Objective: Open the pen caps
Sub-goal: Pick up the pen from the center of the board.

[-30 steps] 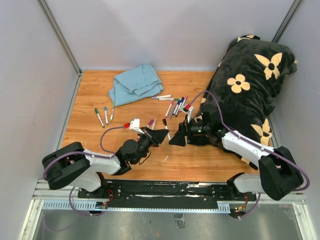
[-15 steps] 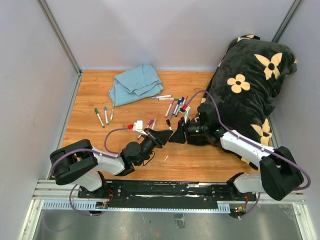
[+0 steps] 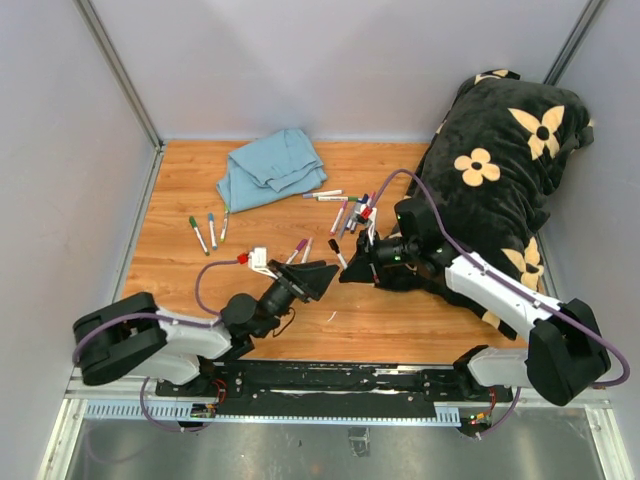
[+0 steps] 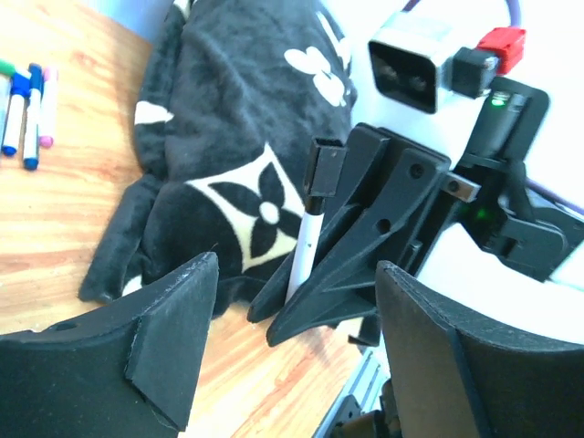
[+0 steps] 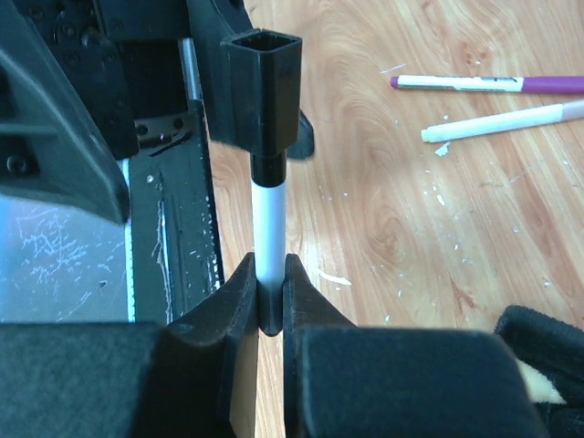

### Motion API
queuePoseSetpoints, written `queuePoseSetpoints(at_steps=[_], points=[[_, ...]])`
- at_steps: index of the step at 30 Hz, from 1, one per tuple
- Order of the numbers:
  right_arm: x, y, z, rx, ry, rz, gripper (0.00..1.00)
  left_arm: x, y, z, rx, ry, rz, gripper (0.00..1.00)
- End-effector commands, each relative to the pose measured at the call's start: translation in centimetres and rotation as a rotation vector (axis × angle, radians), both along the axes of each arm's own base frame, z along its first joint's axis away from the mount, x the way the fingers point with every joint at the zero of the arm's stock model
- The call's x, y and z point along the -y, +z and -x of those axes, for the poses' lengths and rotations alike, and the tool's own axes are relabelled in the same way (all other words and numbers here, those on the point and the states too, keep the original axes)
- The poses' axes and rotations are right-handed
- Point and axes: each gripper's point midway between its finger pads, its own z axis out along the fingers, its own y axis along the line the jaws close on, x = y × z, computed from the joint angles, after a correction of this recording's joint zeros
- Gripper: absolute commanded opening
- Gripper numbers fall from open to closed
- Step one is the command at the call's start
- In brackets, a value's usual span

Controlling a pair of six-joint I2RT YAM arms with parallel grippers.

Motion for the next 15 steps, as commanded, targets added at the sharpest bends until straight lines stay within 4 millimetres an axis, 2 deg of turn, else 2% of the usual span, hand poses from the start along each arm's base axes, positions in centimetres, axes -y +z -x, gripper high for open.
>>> queuePoseSetpoints(at_steps=[1, 4, 8, 15], points=[[0.5, 1.8, 1.4, 0.119, 0.147, -0.003, 0.01, -2.1, 2.5, 2.1, 0.170, -0.022, -0.028, 0.77], [1.0, 2.1, 1.3, 0.184, 0.152, 0.019, 0.01, -3.5, 3.2, 3.1, 0.239, -0.025, -0.058, 0.87], [1.6, 2.2, 1.2, 0.242, 0.153, 0.041, 0.01, -4.8, 3.2, 3.1, 0.216, 0.006, -0.104, 0.99], [2.0, 1.3, 1.0, 0.256, 0.157, 0.086, 0.01, -6.4, 4.3, 4.1, 0.209, -0.001, -0.010, 0.99]])
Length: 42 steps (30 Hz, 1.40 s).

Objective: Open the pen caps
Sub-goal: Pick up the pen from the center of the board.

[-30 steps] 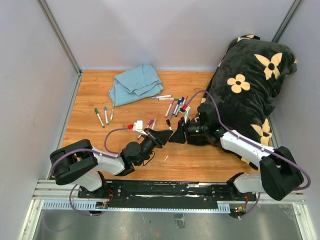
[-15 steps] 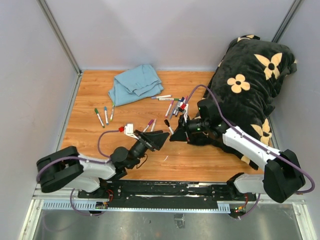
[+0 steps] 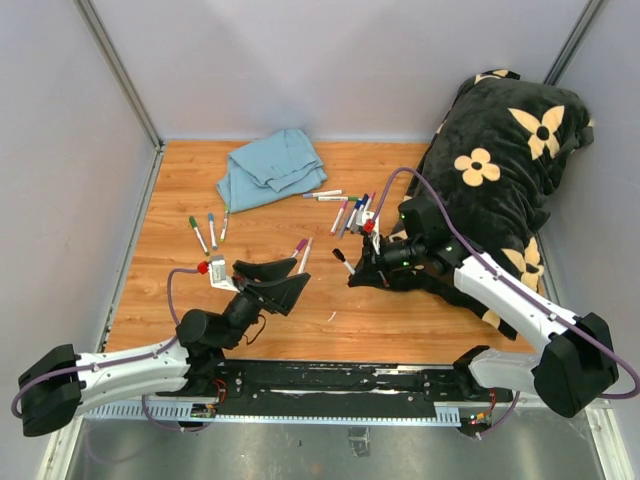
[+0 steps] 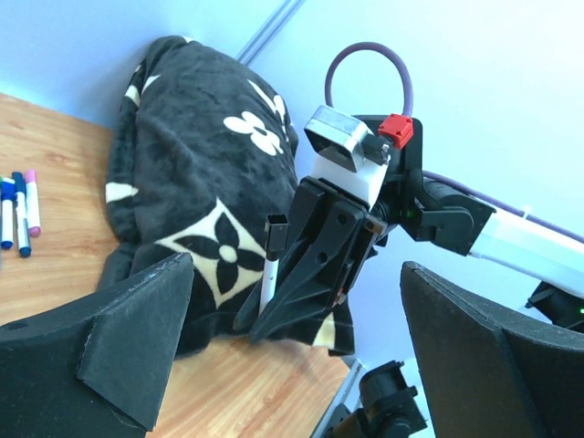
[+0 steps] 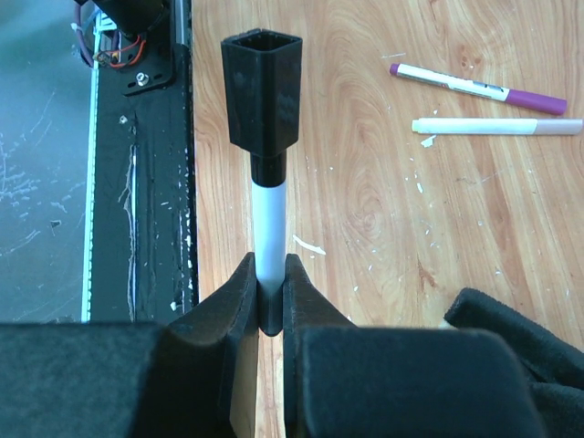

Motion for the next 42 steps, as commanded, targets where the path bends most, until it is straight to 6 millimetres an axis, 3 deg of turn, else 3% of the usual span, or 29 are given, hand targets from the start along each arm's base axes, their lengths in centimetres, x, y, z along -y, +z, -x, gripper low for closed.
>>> queuePoseSetpoints(at_steps=[1, 24, 34, 42], points=[[0.3, 0.3, -0.4, 0.054, 0.016, 0.024, 0.01, -0.1, -1.9, 0.2, -0.033, -0.007, -0.038, 0.99], [0.4, -1.1, -0.2, 0.028, 0.036, 0.062, 0.01, 2.6, -3.3, -1.3, -0.129, -0.018, -0.093, 0.99], [0.2, -1.4, 0.0, 0.021, 0.044, 0.070, 0.01, 2.7, -4.5, -1.9, -0.187, -0.036, -0.073, 0.99], [0.2, -1.5, 0.0, 0.018, 0.049, 0.074, 0.01, 3.8, -3.8, -2.4, -0.172, -0.057, -0.075, 0.99]])
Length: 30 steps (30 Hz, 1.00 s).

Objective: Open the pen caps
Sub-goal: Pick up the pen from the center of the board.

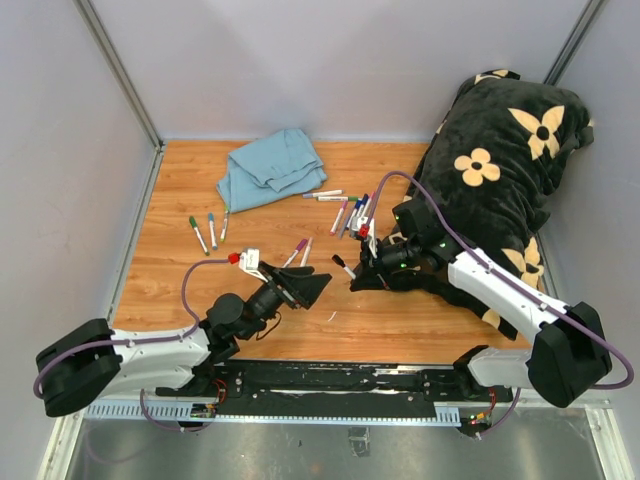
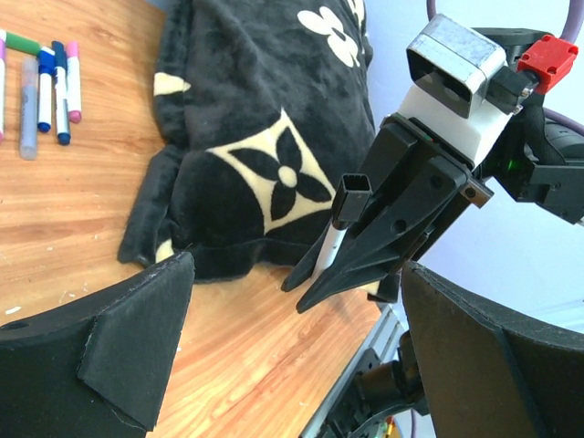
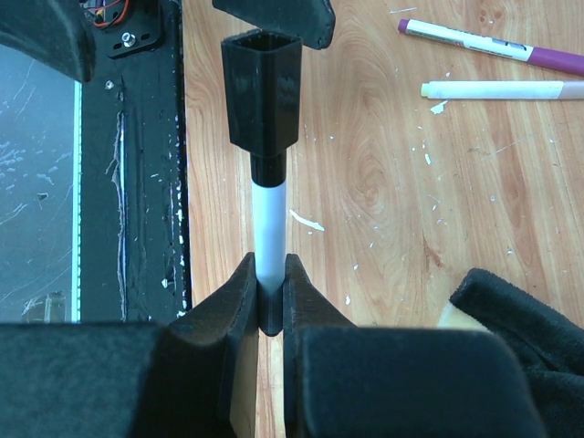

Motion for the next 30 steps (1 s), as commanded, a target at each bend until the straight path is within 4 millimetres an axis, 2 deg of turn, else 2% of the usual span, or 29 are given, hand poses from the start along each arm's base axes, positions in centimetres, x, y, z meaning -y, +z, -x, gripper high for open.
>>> queuePoseSetpoints(at_steps=[1, 9, 14, 19, 21, 24, 25, 27, 29, 30], points=[[-0.4, 0.8, -0.1, 0.031, 0.022, -0.003, 0.01, 0.8, 2.8, -0.4, 0.043, -0.010, 0.060, 0.99], [-0.4, 0.8, -0.1, 0.035, 0.021, -0.001, 0.01, 2.6, 2.3, -2.8, -0.009, 0.047, -0.008, 0.96], [-0.4, 0.7, -0.1, 0.034, 0.022, -0.001, 0.01, 3.2, 2.0, -4.2, -0.035, 0.097, -0.031, 0.84], [-0.4, 0.8, -0.1, 0.035, 0.024, -0.001, 0.01, 4.0, 1.7, -4.7, -0.044, 0.095, -0.052, 0.63], [-0.4, 0.9, 0.0, 0.035, 0.026, -0.002, 0.01, 4.3, 1.6, -4.8, -0.045, 0.089, -0.058, 0.48], [-0.4, 0.9, 0.0, 0.033, 0.027, -0.002, 0.01, 4.7, 1.4, -4.8, -0.047, 0.080, -0.065, 0.33], [-0.4, 0.9, 0.0, 0.033, 0.026, -0.002, 0.01, 4.8, 1.3, -4.8, -0.046, 0.078, -0.068, 0.23], [-0.4, 0.9, 0.0, 0.035, 0.027, -0.002, 0.01, 5.0, 1.4, -4.7, -0.041, 0.067, -0.071, 0.11], [-0.4, 1.1, 0.0, 0.040, 0.026, -0.006, 0.05, 5.1, 1.4, -4.5, -0.038, 0.054, -0.072, 0.04], [-0.4, 1.2, 0.1, 0.041, 0.028, -0.009, 0.11, 5.2, 1.3, -4.4, -0.037, 0.047, -0.071, 0.01]])
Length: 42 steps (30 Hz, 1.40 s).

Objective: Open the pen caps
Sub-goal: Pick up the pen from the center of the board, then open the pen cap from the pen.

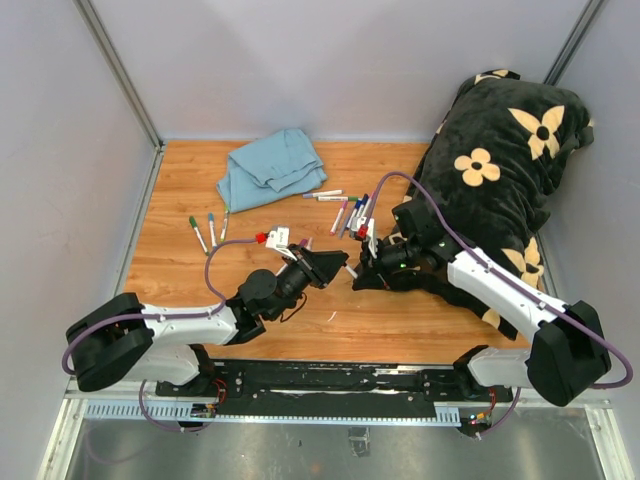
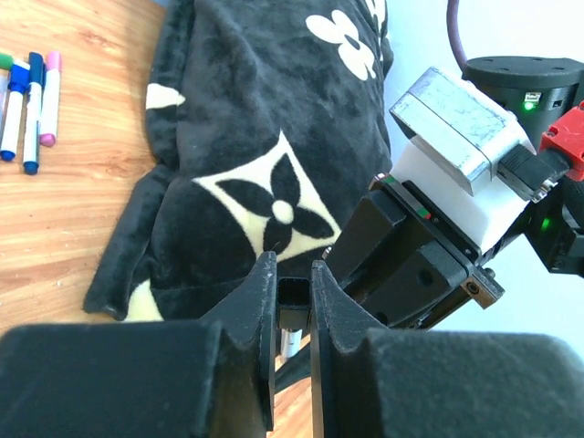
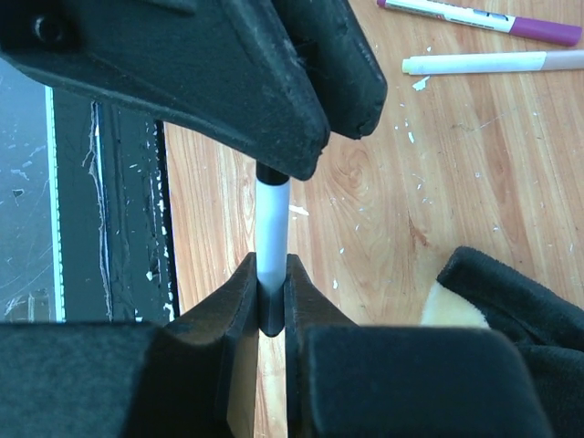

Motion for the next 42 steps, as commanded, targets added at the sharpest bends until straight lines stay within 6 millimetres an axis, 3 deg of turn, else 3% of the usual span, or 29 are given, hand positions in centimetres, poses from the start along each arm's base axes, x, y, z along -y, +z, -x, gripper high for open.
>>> queuePoseSetpoints(at_steps=[1, 8, 12, 17, 23, 25, 34, 38, 40, 42], points=[[-0.9, 2.0, 0.7, 0.029, 0.061, -0.056, 0.16, 0.0, -0.4, -0.4, -0.001, 0.012, -0.016, 0.00], [-1.3, 3.5, 1.5, 0.025, 0.090, -0.114, 0.38, -0.1, 0.1, 0.4, 0.007, -0.029, 0.047, 0.00], [-1.4, 4.1, 1.7, 0.036, 0.091, -0.150, 0.40, 0.2, 0.6, 0.7, 0.014, -0.051, 0.062, 0.00], [-1.6, 3.9, 1.8, 0.009, 0.084, -0.156, 0.31, 0.4, 1.0, 0.9, 0.021, -0.064, 0.075, 0.00], [-1.7, 4.1, 2.1, -0.013, 0.093, -0.165, 0.02, -0.4, 2.3, 0.2, 0.043, -0.036, 0.087, 0.00], [-1.8, 4.2, 2.2, -0.023, 0.097, -0.169, 0.01, -1.1, 3.2, -0.4, 0.058, -0.020, 0.103, 0.00], [-1.9, 3.6, 3.0, -0.071, 0.123, -0.176, 0.01, -7.7, 8.8, -6.6, 0.111, 0.206, 0.162, 0.00], [-1.9, 3.3, 2.9, -0.068, 0.116, -0.167, 0.01, -9.0, 11.3, -7.3, 0.151, 0.241, 0.165, 0.00], [-1.8, 2.6, 2.3, -0.068, 0.076, -0.141, 0.01, -9.1, 10.7, -7.3, 0.136, 0.243, 0.122, 0.00], [-1.7, 1.5, 1.6, -0.090, 0.017, -0.104, 0.01, -9.4, 8.8, -6.9, 0.096, 0.243, 0.071, 0.00]])
